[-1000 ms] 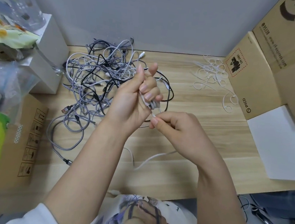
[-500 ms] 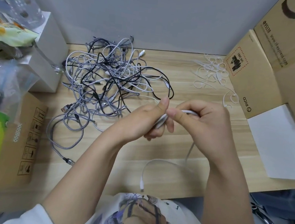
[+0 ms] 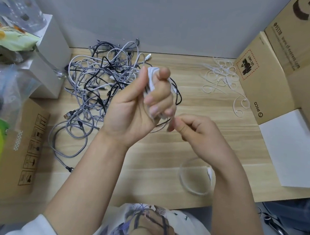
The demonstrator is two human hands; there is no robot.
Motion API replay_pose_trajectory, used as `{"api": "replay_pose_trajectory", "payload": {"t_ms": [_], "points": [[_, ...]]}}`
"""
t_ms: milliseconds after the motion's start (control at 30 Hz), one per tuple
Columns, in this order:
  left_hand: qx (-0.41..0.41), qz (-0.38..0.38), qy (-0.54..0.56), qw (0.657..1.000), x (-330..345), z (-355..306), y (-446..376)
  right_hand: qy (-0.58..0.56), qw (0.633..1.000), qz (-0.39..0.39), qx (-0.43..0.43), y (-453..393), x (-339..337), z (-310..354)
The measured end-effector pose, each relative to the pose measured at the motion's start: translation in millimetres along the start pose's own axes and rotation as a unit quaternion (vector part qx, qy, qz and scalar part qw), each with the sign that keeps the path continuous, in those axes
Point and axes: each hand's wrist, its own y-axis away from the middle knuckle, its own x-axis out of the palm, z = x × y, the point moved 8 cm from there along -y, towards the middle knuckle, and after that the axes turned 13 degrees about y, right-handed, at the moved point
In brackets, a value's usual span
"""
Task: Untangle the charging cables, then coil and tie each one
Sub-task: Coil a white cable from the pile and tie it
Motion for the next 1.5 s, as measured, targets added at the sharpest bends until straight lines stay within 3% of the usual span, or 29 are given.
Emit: {"api": "replay_pose_trajectory", "payload": {"t_ms": [100, 233, 433, 500, 567, 600, 700, 833, 933, 1067, 1133, 1233, 1300, 1367, 1500], "points": [[0.082, -0.136, -0.109, 0.981, -21.8, -10.3, 0.0, 0.033, 0.998, 0.059, -0.017, 4.2, 14.9, 7.6], [0.091, -0.244, -0.276, 0.925, -38.3, -9.8, 3.9, 0.095, 0.993, 0.036, -0.057, 7.8, 8.8, 19.3], [-0.022, -0.298, -0.503, 0.811, -52.7, -7.5, 14.3, 0.068, 0.994, -0.023, -0.077, 14.4, -8.3, 28.3], [-0.082, -0.290, -0.568, 0.766, -51.0, -0.1, 17.1, 0.029, 0.996, -0.025, -0.085, 16.3, -11.5, 33.5], [-0.138, -0.263, -0.597, 0.745, -50.7, 9.1, 20.3, 0.005, 0.994, -0.043, -0.097, 17.7, -16.8, 37.9], [-0.167, -0.250, -0.586, 0.752, -52.1, 14.3, 22.0, 0.005, 0.993, -0.068, -0.097, 17.5, -22.1, 38.0], [-0.242, -0.202, -0.485, 0.816, -54.7, 30.5, 27.7, -0.025, 0.987, -0.137, -0.085, 15.7, -35.3, 30.2], [-0.281, -0.131, -0.317, 0.896, -41.1, 40.3, 27.3, -0.076, 0.982, -0.165, -0.060, 10.2, -37.8, 16.1], [-0.260, -0.048, -0.178, 0.948, -19.7, 41.1, 20.3, -0.084, 0.979, -0.173, -0.067, 7.1, -36.5, 15.3], [-0.190, 0.037, -0.036, 0.980, 5.1, 31.5, 7.5, -0.103, 0.979, -0.165, -0.064, 3.4, -28.5, 13.6], [-0.138, 0.036, 0.032, 0.989, 12.4, 21.9, 1.0, -0.082, 0.985, -0.146, -0.042, 1.1, -22.8, 6.5], [-0.024, -0.023, 0.032, 0.999, 7.7, 1.0, -6.6, -0.027, 0.997, -0.063, -0.024, -1.0, -5.6, 2.0], [0.048, -0.106, -0.037, 0.993, -6.4, -10.2, -7.8, 0.001, 0.999, -0.026, -0.027, 0.7, 4.1, 6.6], [0.090, -0.179, -0.138, 0.970, -19.5, -15.6, -5.1, 0.058, 0.997, -0.036, -0.043, 3.0, 5.6, 12.3], [0.109, -0.252, -0.294, 0.916, -32.3, -15.9, 0.8, 0.144, 0.986, -0.043, -0.072, 6.4, 6.3, 19.3]]}}
